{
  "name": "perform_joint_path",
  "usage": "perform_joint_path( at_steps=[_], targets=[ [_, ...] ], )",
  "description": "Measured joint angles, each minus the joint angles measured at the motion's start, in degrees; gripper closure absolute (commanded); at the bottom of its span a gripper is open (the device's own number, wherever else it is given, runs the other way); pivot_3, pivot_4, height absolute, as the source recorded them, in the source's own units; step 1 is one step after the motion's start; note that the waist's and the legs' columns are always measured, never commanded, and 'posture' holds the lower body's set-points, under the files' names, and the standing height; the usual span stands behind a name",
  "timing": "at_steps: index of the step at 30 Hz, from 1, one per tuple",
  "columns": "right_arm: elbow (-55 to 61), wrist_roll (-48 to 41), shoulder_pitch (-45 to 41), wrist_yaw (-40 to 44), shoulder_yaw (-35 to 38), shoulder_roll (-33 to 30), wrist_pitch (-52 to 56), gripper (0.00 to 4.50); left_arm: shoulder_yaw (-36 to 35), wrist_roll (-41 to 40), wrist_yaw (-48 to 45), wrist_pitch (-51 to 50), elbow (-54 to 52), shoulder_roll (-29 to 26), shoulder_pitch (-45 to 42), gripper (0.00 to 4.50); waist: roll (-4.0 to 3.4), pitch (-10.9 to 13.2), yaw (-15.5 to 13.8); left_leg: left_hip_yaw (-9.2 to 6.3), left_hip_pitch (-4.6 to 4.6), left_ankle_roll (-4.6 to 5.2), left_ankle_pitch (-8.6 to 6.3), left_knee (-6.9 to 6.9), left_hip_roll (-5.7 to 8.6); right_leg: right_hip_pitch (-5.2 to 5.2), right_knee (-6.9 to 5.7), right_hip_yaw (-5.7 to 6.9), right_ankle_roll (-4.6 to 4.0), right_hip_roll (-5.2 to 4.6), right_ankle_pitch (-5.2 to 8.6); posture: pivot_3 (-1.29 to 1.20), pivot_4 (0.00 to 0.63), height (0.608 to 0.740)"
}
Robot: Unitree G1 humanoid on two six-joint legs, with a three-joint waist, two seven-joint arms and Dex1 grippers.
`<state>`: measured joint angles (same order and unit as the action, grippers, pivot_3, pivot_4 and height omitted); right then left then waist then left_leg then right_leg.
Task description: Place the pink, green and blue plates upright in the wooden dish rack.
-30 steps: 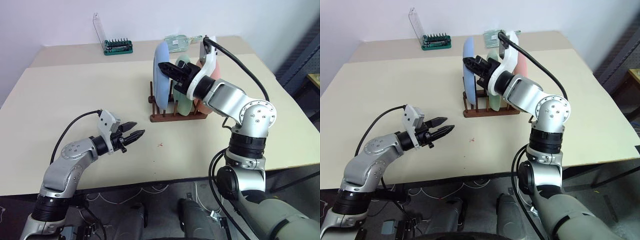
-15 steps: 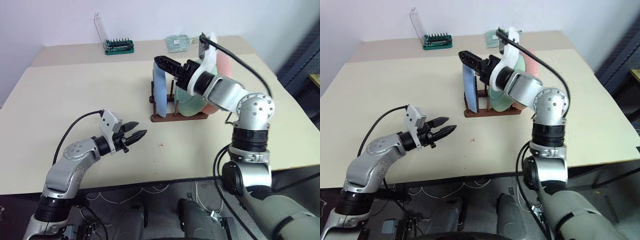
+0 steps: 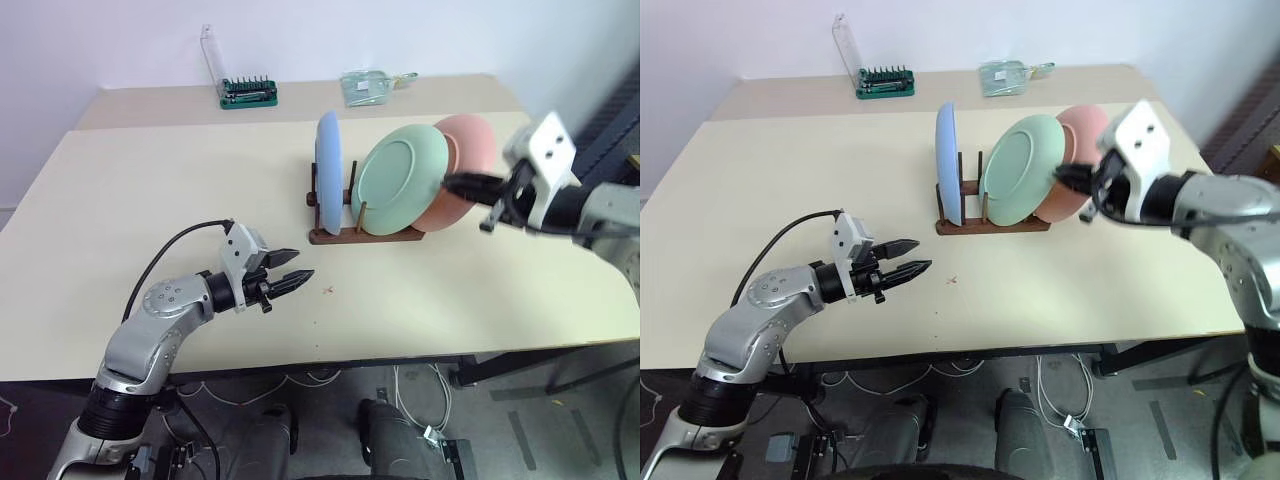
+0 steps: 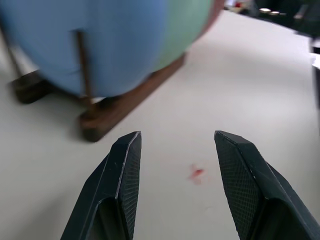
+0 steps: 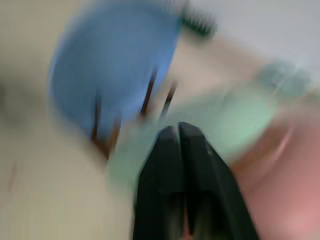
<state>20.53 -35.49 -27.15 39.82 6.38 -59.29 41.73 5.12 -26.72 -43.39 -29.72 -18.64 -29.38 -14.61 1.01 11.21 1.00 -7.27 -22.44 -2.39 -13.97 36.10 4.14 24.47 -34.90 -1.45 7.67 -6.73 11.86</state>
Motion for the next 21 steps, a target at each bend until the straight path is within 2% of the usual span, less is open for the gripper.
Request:
perform_joint_path(
  at_steps=[10,15,21],
  targets=[
    [1.2,10.4,1.3,-0.7,-6.7,2.2,-1.3,4.47,2.1,0.5,-1.0,0.1,0.8,1.4,-1.8,2.13,0.01,0.0,-0.4,0.01,-0.03,0.01,0.0,0.03,0.0,0.0,0.06,-0.02,0.0,-0.03,0.0,0.0,0.15,0.74],
    [-4.7,17.3,-2.1,-1.2,-11.9,6.0,-4.5,4.47,2.1,0.6,-1.0,0.2,0.9,1.5,-1.6,2.13,0.01,0.0,-0.3,0.0,-0.02,0.01,0.0,0.01,0.0,0.0,0.05,-0.01,0.0,-0.03,-0.01,0.0,0.15,0.74],
    [-6.2,19.7,-7.3,0.0,-12.9,10.9,-7.3,4.47,2.0,0.7,-0.2,0.2,0.8,1.6,-0.7,2.13,0.0,0.0,-0.3,-0.02,-0.02,0.0,0.0,0.02,0.01,0.0,0.05,-0.01,0.0,-0.02,-0.01,0.0,0.15,0.74]
  ],
)
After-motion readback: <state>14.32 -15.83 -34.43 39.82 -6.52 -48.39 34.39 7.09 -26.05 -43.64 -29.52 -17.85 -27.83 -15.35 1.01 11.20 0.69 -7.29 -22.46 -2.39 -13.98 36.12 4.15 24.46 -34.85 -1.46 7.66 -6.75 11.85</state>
